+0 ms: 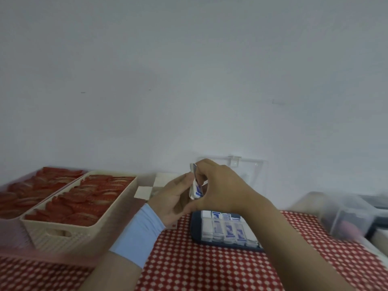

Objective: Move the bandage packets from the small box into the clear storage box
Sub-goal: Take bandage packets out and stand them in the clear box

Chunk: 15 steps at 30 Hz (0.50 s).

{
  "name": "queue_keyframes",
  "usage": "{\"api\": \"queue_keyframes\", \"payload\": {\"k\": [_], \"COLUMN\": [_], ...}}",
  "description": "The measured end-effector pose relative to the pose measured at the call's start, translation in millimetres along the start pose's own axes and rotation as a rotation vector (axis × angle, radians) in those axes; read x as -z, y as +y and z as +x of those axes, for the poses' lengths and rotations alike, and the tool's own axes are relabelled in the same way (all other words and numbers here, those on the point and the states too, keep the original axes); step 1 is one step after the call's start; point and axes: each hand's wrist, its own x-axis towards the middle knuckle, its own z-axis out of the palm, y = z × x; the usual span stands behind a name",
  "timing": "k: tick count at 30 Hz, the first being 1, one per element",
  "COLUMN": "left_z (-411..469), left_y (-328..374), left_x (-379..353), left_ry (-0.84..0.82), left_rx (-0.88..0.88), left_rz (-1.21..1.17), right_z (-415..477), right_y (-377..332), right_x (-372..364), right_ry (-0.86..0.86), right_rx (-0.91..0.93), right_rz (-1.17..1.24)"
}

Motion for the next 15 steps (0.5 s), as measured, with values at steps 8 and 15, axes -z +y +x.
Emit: {"api": "queue_keyframes", "payload": {"k": [8,15], "left_z": [-13,-14], "left_y": [-4,-12], "left_x": [-28,-55], "left_ry": [-0.024,-0.066], "left_rx": [0.006,0.100], "left_rz": [0.011,0.045], "right_z": [-18,-28], "right_y": [12,25], "right_x": [33,53], "right_ry": [-0.011,-0.035], "right_rx": [-0.249,-0.280], "right_rz": [0.611,0.425]}}
